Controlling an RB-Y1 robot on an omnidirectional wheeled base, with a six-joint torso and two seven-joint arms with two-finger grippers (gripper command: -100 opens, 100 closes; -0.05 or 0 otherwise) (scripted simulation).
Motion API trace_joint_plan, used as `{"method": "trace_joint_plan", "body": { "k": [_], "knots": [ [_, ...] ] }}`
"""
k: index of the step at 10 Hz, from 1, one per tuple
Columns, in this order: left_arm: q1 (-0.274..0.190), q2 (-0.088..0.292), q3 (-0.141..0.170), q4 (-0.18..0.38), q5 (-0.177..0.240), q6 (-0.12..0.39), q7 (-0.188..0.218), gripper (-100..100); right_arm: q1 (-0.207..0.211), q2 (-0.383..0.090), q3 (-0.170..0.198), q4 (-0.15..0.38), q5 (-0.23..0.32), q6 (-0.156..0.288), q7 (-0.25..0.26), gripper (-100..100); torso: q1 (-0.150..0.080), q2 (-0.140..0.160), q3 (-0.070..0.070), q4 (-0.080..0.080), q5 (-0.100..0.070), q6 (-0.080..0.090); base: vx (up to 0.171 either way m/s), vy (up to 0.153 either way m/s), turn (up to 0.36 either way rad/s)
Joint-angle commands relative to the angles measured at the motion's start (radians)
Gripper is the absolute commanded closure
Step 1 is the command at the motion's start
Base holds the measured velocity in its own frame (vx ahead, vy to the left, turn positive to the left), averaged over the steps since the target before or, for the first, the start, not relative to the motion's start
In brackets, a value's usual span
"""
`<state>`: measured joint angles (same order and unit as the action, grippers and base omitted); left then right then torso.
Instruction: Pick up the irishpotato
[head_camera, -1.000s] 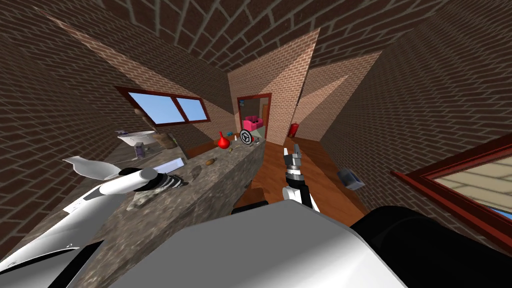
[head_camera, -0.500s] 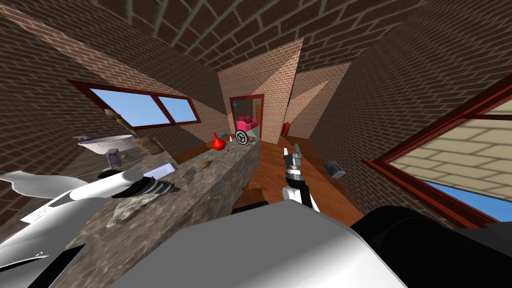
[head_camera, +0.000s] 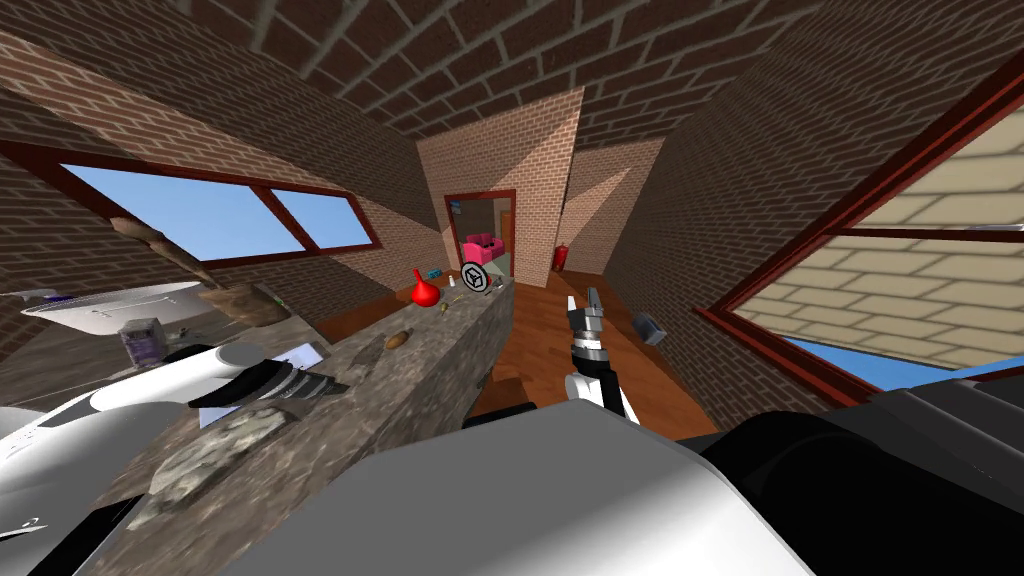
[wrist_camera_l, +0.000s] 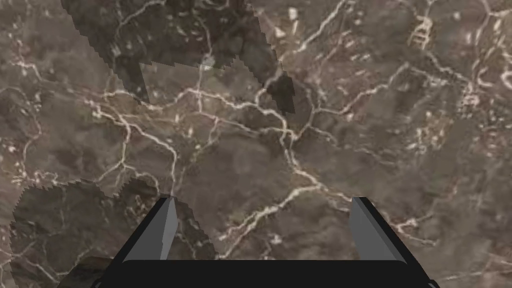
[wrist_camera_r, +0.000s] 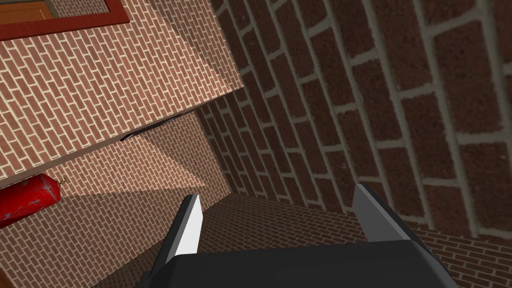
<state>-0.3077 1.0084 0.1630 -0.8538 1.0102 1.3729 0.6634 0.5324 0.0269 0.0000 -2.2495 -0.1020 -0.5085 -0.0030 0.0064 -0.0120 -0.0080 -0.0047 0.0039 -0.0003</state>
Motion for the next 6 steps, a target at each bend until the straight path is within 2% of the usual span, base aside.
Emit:
{"method": "trace_joint_plan", "body": {
  "k": [1,3,6],
  "knots": [
    [-0.008,0.009,-0.005,0.021,0.008,0.034,0.019,-100,0.000,0.000,0.000,0.000,0.000,0.000,0.000,0,0.000,0.000,0.000,0.000,0.000,0.000,0.108,0.040,-0.229],
    [-0.022,0.012,-0.010,0.034,0.014,0.055,0.030,-100,0.000,0.000,0.000,0.000,0.000,0.000,0.000,0,0.000,-0.006,-0.004,-0.001,0.000,0.001,0.163,0.009,-0.255],
    [-0.046,-0.003,-0.013,0.035,0.022,0.060,0.037,-100,0.000,0.000,0.000,0.000,0.000,0.000,0.000,0,-0.006,-0.011,-0.006,-0.003,-0.001,0.001,0.201,-0.044,-0.178]
  ]
}}
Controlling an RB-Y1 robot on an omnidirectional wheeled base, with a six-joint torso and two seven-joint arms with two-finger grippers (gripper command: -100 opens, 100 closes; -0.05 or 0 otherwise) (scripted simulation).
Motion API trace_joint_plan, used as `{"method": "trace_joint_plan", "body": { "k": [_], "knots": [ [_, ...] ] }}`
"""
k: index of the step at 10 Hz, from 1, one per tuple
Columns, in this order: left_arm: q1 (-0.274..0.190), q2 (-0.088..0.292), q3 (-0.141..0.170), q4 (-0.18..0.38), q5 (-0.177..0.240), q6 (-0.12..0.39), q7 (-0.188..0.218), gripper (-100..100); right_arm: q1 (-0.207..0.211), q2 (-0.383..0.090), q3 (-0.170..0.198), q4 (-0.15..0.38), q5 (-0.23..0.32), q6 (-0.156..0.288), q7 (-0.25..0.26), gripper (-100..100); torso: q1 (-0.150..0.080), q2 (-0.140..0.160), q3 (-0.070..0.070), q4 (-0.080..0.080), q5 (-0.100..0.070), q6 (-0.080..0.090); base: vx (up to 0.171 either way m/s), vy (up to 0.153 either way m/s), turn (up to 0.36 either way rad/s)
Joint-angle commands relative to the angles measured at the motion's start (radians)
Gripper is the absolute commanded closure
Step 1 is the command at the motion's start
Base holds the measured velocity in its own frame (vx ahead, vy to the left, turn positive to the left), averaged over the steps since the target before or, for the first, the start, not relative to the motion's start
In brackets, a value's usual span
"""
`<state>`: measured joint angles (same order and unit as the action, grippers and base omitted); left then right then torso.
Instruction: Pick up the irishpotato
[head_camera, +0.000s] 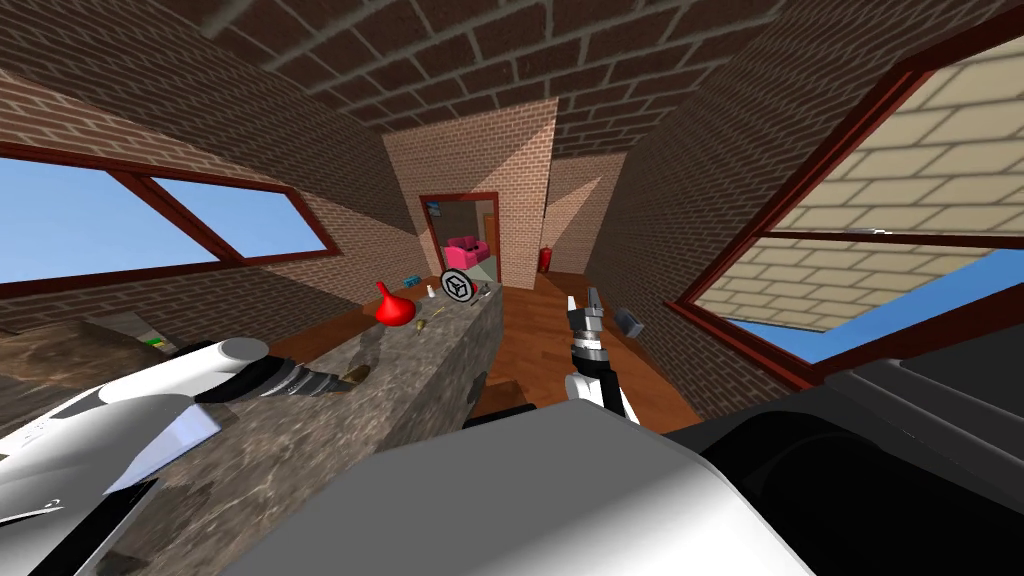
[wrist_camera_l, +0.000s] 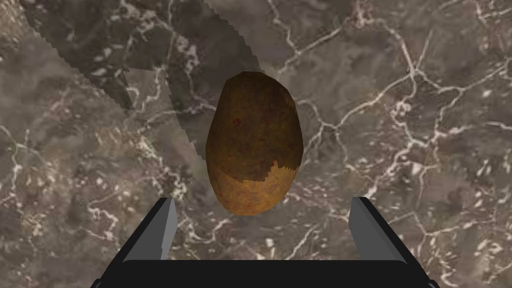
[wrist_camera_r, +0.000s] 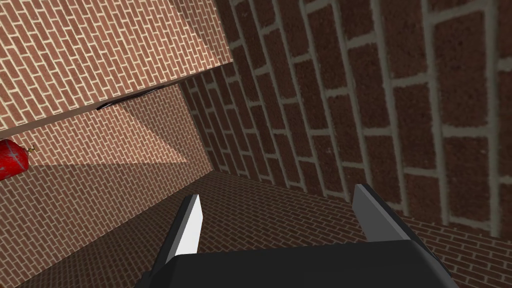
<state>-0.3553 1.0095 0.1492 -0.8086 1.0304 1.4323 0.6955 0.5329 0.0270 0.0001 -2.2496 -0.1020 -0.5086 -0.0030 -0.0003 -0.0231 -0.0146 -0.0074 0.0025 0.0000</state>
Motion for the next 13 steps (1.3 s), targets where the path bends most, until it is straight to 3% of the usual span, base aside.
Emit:
{"method": "trace_joint_plan", "body": {
  "k": [1,2,3,4,5,7,8,13],
  "knots": [
    [0.000,0.000,0.000,0.000,0.000,0.000,0.000,-100,0.000,0.000,0.000,0.000,0.000,0.000,0.000,0,0.000,0.000,0.000,0.000,0.000,0.000,0.088,-0.022,-0.019],
    [-0.002,-0.001,-0.001,0.003,0.000,-0.001,-0.003,0,0.000,0.000,0.000,0.000,0.000,0.000,0.000,0,0.001,0.006,0.003,0.001,0.000,-0.001,0.017,-0.004,0.002],
    [-0.013,-0.009,0.040,0.027,-0.039,-0.002,-0.023,-100,0.000,0.000,0.000,0.000,0.000,0.000,0.000,0,0.002,0.011,0.006,0.002,0.000,-0.001,-0.006,-0.007,-0.072],
    [-0.024,-0.017,0.070,0.052,-0.072,-0.003,-0.043,-100,0.000,0.000,0.000,0.000,0.000,0.000,0.000,0,0.003,0.014,0.008,0.003,0.000,-0.001,-0.029,-0.011,-0.087],
    [-0.024,-0.017,0.081,0.052,-0.079,-0.003,-0.043,-100,0.000,0.000,0.000,0.000,0.000,0.000,0.000,0,0.002,0.016,0.009,0.004,0.000,-0.001,-0.030,-0.007,-0.024],
    [-0.046,-0.034,0.148,0.102,-0.147,-0.005,-0.084,-100,-0.001,0.000,0.000,0.000,0.000,0.000,0.000,0,0.003,0.017,0.010,0.004,0.000,-0.001,-0.031,-0.008,-0.067],
    [-0.046,-0.034,0.162,0.102,-0.157,-0.005,-0.084,-100,-0.001,0.000,0.000,0.000,0.000,0.000,0.000,0,0.002,0.017,0.010,0.004,0.000,-0.001,-0.023,-0.006,-0.032],
    [-0.089,-0.067,0.310,0.202,-0.305,-0.009,-0.167,-100,0.000,0.000,0.000,0.000,0.000,0.000,0.000,0,0.002,0.016,0.010,0.004,0.000,-0.001,-0.025,-0.010,-0.062]
  ]
}}
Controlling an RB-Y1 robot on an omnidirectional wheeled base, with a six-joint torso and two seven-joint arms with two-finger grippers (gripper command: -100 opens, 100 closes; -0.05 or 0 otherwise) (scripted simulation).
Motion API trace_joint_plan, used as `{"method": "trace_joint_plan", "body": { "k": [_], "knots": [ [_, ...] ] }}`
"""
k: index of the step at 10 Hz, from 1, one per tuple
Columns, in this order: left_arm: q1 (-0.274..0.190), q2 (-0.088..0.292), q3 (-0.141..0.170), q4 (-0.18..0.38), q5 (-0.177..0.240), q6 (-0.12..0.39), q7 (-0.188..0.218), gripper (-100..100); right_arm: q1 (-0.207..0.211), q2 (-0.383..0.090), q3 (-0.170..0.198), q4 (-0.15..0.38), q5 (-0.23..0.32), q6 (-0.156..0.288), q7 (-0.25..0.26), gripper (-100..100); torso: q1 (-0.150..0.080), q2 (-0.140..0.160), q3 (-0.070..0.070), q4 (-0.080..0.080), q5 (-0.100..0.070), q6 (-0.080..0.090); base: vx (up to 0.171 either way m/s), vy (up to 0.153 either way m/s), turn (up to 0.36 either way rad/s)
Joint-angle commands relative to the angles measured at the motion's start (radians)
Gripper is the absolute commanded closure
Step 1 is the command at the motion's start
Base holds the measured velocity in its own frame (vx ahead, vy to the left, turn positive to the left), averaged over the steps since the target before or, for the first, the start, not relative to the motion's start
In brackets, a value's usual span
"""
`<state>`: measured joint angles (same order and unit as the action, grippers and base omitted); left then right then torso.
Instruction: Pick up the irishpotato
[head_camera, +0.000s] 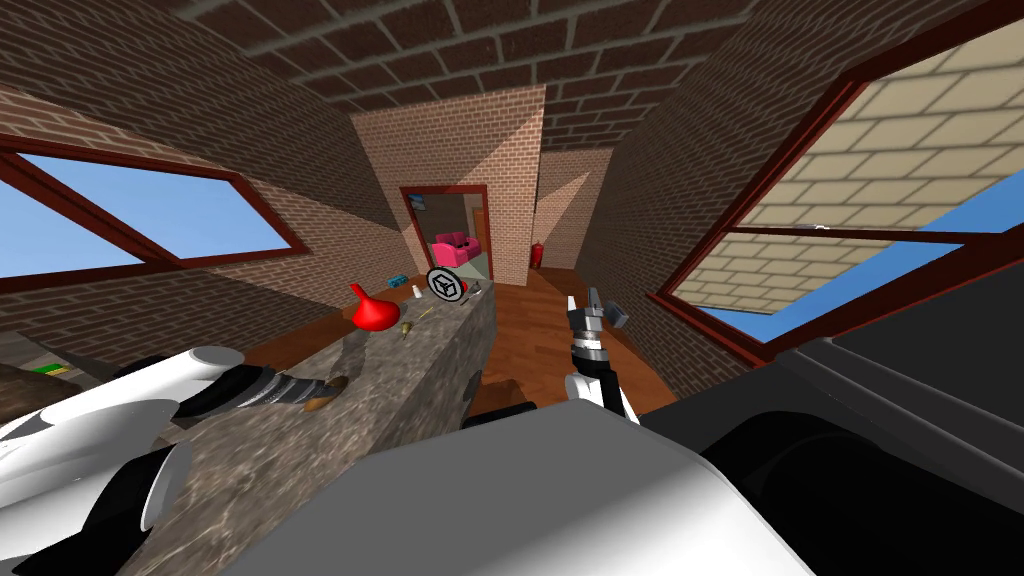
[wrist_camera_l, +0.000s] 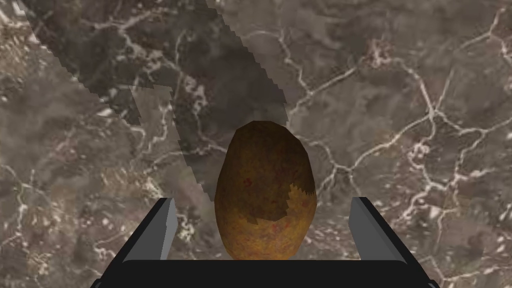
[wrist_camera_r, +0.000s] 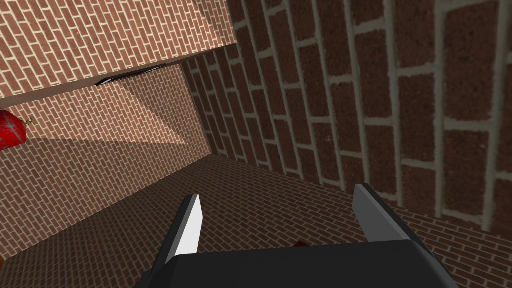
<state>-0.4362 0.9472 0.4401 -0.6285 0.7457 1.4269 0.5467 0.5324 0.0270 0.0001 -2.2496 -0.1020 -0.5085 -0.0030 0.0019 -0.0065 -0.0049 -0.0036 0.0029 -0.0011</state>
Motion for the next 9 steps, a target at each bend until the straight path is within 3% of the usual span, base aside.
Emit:
{"method": "trace_joint_plan", "body": {
  "k": [1,3,4,5,6,9],
  "knots": [
    [-0.009,-0.004,0.035,0.022,-0.030,-0.003,-0.018,-100,0.000,0.000,0.000,0.000,0.000,0.000,0.000,0,0.000,0.000,0.000,0.000,0.000,0.000,-0.023,-0.009,-0.032],
    [-0.030,-0.021,0.101,0.072,-0.098,-0.005,-0.059,-100,0.000,0.000,0.000,0.000,0.000,0.000,0.000,0,0.001,0.000,0.000,0.000,0.000,0.000,-0.028,-0.009,-0.066],
    [-0.030,-0.021,0.116,0.072,-0.108,-0.005,-0.059,-100,0.000,0.000,0.000,0.000,0.000,0.000,0.000,0,0.000,0.000,0.000,0.000,0.000,0.000,-0.022,-0.009,-0.035],
    [-0.031,-0.019,0.102,0.072,-0.099,-0.007,-0.057,-100,0.000,0.000,0.000,0.000,0.000,0.000,0.000,0,0.000,0.000,0.000,0.000,0.000,0.000,-0.007,-0.003,0.001],
    [-0.031,-0.020,0.105,0.071,-0.100,-0.007,-0.058,100,0.000,0.000,0.000,0.000,0.000,0.000,0.000,0,0.001,-0.001,0.000,0.000,0.000,0.000,0.000,0.000,0.000],
    [-0.031,-0.019,0.105,0.071,-0.100,-0.006,-0.057,100,0.000,0.000,0.000,0.000,0.000,0.000,0.000,0,0.002,-0.002,-0.002,-0.001,0.001,0.000,0.000,0.000,0.000]
  ]
}}
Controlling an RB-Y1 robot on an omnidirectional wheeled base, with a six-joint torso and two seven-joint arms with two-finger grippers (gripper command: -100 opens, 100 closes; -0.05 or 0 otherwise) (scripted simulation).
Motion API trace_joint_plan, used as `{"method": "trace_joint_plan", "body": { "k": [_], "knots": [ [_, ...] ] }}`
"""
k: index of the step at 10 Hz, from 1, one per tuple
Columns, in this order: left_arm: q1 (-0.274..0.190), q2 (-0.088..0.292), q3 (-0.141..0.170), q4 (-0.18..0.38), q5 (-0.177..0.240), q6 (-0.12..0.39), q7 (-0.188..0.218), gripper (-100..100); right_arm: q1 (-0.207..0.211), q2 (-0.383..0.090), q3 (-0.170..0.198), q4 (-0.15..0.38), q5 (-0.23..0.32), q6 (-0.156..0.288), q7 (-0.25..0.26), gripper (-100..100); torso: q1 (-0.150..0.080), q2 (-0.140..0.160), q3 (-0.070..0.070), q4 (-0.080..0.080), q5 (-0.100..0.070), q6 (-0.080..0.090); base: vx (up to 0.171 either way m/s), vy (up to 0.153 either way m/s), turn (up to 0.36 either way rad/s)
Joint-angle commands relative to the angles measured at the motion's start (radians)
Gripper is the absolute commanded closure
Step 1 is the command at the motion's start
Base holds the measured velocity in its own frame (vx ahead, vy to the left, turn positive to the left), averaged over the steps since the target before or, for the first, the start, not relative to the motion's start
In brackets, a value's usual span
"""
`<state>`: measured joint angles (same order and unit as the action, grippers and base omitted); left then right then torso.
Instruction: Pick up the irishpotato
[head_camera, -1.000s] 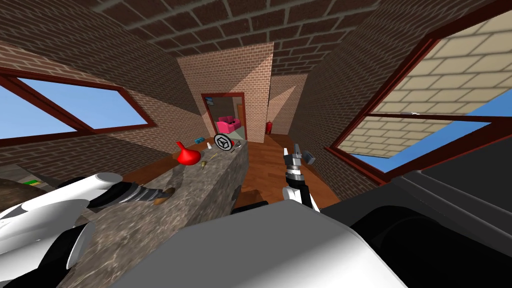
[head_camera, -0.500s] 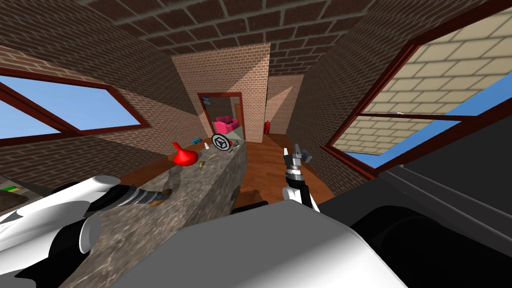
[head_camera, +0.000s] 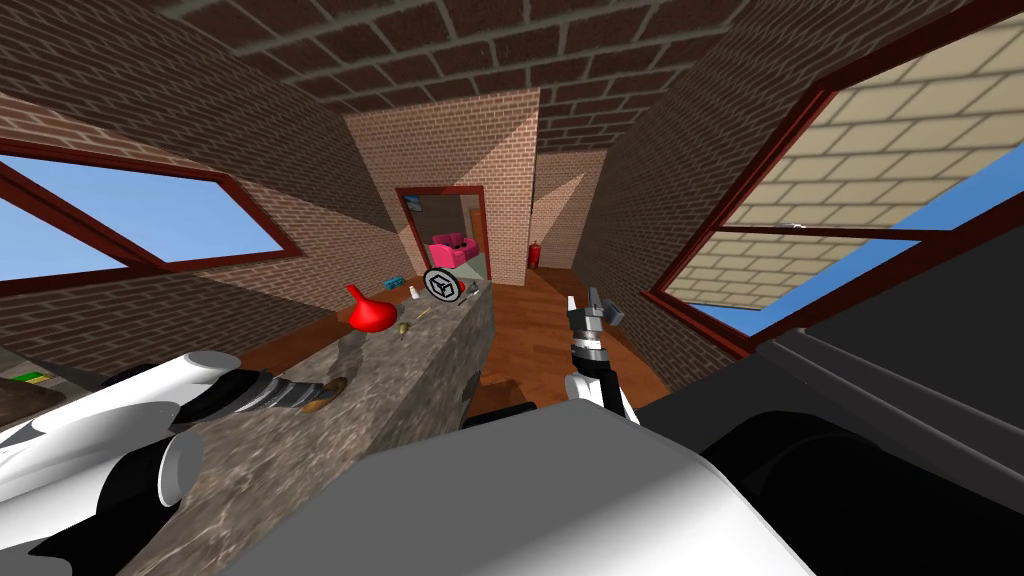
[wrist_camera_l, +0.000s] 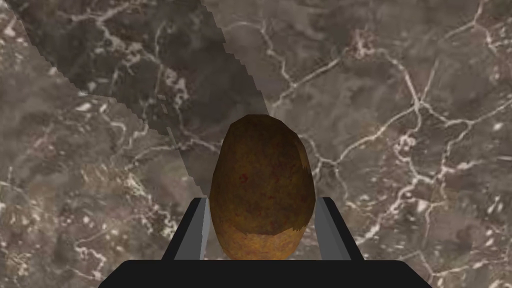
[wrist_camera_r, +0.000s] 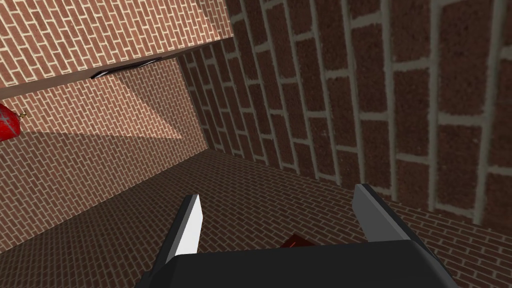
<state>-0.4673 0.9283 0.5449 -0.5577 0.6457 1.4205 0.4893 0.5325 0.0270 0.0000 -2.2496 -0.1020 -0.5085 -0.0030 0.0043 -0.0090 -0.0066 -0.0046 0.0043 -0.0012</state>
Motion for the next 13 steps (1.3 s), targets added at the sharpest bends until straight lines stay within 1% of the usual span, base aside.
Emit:
{"method": "trace_joint_plan", "body": {
  "k": [1,2,3,4,5,6,7,8,9,10,11,12,13],
  "knots": [
    [0.000,0.000,0.000,0.000,0.000,0.000,0.000,100,0.000,0.000,0.000,0.000,0.000,0.000,0.000,0,0.000,0.000,0.000,0.000,0.000,0.000,0.000,0.000,0.000],
    [0.000,0.000,0.000,0.000,0.000,0.000,0.000,0,0.000,0.000,0.000,0.000,0.000,0.000,0.000,0,0.000,0.000,0.000,0.000,0.000,0.000,0.000,0.000,0.000],
    [0.012,0.006,-0.029,-0.024,0.031,0.002,0.019,100,0.000,0.000,0.000,0.000,0.000,0.000,0.000,0,0.000,0.000,0.000,0.000,0.000,0.000,0.015,0.009,0.063],
    [0.023,0.015,-0.066,-0.049,0.067,0.003,0.040,100,0.000,0.000,0.000,0.000,0.000,0.000,0.000,0,0.001,-0.001,0.000,0.000,0.000,-0.001,0.033,0.014,0.091],
    [0.033,0.023,-0.095,-0.074,0.096,0.004,0.060,100,0.000,0.000,0.000,0.000,0.000,0.000,0.000,0,0.001,-0.002,-0.001,0.000,0.000,-0.001,0.043,0.017,0.091],
    [0.033,0.023,-0.111,-0.074,0.110,0.004,0.060,100,0.000,0.000,0.000,0.000,0.000,0.000,0.000,0,0.001,-0.002,-0.001,0.000,0.000,-0.001,0.032,0.012,0.033],
    [0.044,0.031,-0.148,-0.099,0.148,0.005,0.081,100,0.000,0.000,0.000,0.000,0.000,0.000,0.000,0,0.001,-0.002,-0.001,0.000,0.000,0.000,0.023,0.011,0.047],
    [0.055,0.039,-0.176,-0.124,0.177,0.006,0.101,100,0.000,0.000,0.000,0.000,0.000,0.000,0.000,0,0.001,-0.002,-0.001,0.000,0.000,0.000,0.031,0.011,0.086],
    [0.055,0.039,-0.192,-0.124,0.188,0.006,0.101,100,0.000,0.000,0.000,0.000,0.000,0.000,0.000,0,0.001,-0.002,-0.001,0.000,0.000,-0.001,0.022,0.005,0.037],
    [0.066,0.047,-0.230,-0.149,0.227,0.007,0.122,100,0.000,0.000,0.000,0.000,0.000,0.000,0.000,0,0.001,-0.002,-0.001,0.000,0.000,0.000,0.019,0.005,0.045],
    [0.077,0.056,-0.260,-0.174,0.255,0.008,0.142,100,0.000,0.000,0.000,0.000,0.000,0.000,0.000,0,0.000,-0.002,-0.001,0.000,0.000,0.000,0.031,0.008,0.086],
    [0.077,0.056,-0.274,-0.174,0.267,0.008,0.142,100,0.000,0.000,0.000,0.000,0.000,0.000,0.000,0,0.001,-0.002,-0.001,0.000,0.000,0.000,0.025,0.008,0.039],
    [0.088,0.064,-0.310,-0.199,0.306,0.009,0.163,100,0.000,0.000,0.000,0.000,0.000,0.000,0.000,0,0.001,-0.002,-0.001,0.000,0.000,0.000,0.019,0.009,0.049]
  ]
}}
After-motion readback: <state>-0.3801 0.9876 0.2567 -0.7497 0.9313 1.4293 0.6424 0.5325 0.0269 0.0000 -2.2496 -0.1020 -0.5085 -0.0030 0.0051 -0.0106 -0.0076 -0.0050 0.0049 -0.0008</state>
